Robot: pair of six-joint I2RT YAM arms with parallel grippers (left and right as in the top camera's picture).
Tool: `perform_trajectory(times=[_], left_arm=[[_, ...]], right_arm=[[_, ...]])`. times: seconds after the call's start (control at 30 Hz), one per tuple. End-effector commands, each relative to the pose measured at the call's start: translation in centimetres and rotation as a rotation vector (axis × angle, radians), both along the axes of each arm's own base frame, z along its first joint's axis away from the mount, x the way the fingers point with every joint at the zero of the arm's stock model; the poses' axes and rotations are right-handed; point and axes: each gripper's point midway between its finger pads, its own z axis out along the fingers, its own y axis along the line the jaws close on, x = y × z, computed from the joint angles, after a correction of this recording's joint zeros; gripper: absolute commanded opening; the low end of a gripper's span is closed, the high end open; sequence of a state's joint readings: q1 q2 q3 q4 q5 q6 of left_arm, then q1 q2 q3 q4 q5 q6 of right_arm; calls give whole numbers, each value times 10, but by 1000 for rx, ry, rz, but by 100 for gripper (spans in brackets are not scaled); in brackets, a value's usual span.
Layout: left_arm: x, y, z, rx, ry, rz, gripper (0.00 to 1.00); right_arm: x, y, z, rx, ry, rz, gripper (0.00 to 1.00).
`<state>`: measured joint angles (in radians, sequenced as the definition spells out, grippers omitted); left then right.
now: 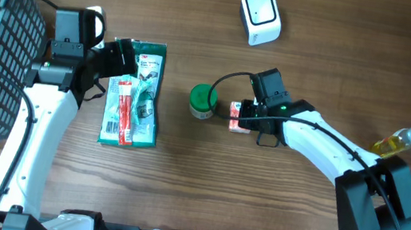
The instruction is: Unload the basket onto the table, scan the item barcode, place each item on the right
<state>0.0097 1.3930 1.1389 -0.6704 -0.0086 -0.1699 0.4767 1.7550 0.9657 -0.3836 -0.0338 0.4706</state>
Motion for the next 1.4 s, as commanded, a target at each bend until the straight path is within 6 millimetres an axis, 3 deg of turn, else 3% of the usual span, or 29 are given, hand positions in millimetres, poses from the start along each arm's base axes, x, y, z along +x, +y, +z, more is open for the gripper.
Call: perform_trajectory(times=[0.0, 0.17, 0.37, 0.67, 0.8, 0.97, 1.13, 1.23, 1.37], left_arm=[[2, 1, 9, -3, -25, -4, 100], [2, 1, 9, -3, -25, -4, 100], [2, 1, 9, -3, -25, -4, 100], [2, 1, 9, -3, -25, -4, 100], [2, 1, 9, -3, -25, -4, 100], [2, 1, 9, -3, -25, -4, 100], [2, 1, 9, -3, -25, -4, 100], [2, 1, 9, -3, -25, -4, 100], [2, 1, 9, -3, -25, -4, 100]], right_arm=[[14, 8, 28, 47, -69, 4, 37], [13, 6, 37, 43, -87, 26, 56], [3, 1, 30, 22, -46, 26, 46], [-5, -5, 6, -16, 6, 17, 45], [-5, -14, -6, -71, 20, -1, 35], [-11, -14, -20, -72, 58, 4, 35], [-11, -14, -20, -73, 60, 4, 32], [-12, -15, -21, -76, 66, 4, 33], [-12, -15, -21, -77, 66, 3, 47]])
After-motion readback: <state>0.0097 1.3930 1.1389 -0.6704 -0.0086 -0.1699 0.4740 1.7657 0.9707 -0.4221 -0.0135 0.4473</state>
